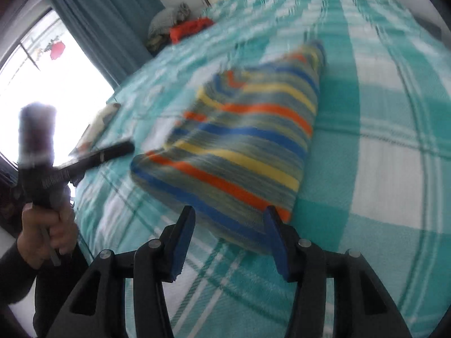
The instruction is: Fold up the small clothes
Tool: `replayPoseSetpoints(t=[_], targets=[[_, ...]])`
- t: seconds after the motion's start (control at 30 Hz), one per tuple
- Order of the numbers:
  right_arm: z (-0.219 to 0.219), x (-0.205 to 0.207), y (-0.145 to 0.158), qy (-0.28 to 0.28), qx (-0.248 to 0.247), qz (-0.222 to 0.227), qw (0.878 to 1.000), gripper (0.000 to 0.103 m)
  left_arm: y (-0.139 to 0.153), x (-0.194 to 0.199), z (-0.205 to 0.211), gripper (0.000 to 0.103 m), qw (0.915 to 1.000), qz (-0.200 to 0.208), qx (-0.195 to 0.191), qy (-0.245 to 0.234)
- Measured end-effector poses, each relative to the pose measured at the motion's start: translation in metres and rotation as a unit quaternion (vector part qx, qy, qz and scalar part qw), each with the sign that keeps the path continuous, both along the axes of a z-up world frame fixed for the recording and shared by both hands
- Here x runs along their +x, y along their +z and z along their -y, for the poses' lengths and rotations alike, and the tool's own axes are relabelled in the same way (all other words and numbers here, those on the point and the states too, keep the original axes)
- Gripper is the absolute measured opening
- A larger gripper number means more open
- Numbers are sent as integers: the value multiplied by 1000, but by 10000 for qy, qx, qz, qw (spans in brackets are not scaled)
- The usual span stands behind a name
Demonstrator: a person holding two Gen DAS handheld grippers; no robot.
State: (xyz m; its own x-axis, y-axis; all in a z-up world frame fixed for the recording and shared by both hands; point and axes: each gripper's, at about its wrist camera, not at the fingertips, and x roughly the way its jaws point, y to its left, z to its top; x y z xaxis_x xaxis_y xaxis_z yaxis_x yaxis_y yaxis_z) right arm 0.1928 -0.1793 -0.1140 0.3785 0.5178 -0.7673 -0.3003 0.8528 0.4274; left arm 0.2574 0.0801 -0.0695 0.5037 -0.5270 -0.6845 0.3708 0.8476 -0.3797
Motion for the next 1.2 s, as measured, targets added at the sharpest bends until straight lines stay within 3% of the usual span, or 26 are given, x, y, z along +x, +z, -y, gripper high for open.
replayPoseSetpoints(t=[0.17,0.2,0.23,0.27,0.4,0.47,0.57,0.63,0.67,0.7,0.73,0.77,0.8,0.87,0.93,0.97,1.07,1.1,1.13,1.2], targets=[[-1,-19,18,-4,68,244,9997,51,-32,85,33,49,9957,-904,204,-77],[-1,-24,20,1,70,278,9996,51,-39,94,36,44,9944,-1033,225,-83],[-3,-26,23,15,54,304,9995,51,-47,105,40,34,9929,-1157,255,-84],[-5,-29,23,41,24,336,9994,51,-53,113,44,2,9916,-1252,301,-91],[-2,-45,24,90,-256,476,9985,51,-38,109,32,3,9964,-648,492,243],[5,-50,25,17,-269,519,9983,51,-50,113,16,3,9946,-810,444,471],[14,-47,10,-72,-183,255,9995,51,-68,110,16,4,9934,-946,568,323],[13,-41,-5,-73,-285,-19,9996,51,-60,101,11,10,9944,-866,497,333],[13,-37,-8,-65,-317,-85,9994,51,-54,96,5,21,9947,-833,426,420],[14,-35,-8,-83,-332,-106,9994,51,-48,92,-1,42,9953,-780,314,474],[17,-29,-5,-135,-311,-79,9994,51,-42,87,-7,55,9960,-689,196,534],[20,-25,-1,-186,-271,-30,9995,53,-35,81,-14,78,9966,-546,91,603],[25,-16,5,-297,-202,49,9993,60,-32,78,-15,92,9969,-496,52,609],[34,1,13,-535,-26,160,9984,73,-40,81,-7,94,9967,-709,58,383],[43,33,12,-732,442,88,9963,77,-61,89,6,94,9938,-1062,283,180],[47,51,5,-800,649,-57,9947,77,-70,92,14,90,9923,-1182,354,76],[51,96,-33,-1073,1332,-649,9831,74,-84,89,33,62,9902,-1364,211,-198],[43,107,-54,-1042,1567,-957,9775,63,-87,87,39,33,9896,-1401,160,-279],[33,112,-64,-933,1539,-1066,9779,50,-90,86,43,23,9892,-1425,219,-267],[12,112,-62,-769,938,-740,9899,32,-89,85,38,17,9895,-1439,26,-124]])
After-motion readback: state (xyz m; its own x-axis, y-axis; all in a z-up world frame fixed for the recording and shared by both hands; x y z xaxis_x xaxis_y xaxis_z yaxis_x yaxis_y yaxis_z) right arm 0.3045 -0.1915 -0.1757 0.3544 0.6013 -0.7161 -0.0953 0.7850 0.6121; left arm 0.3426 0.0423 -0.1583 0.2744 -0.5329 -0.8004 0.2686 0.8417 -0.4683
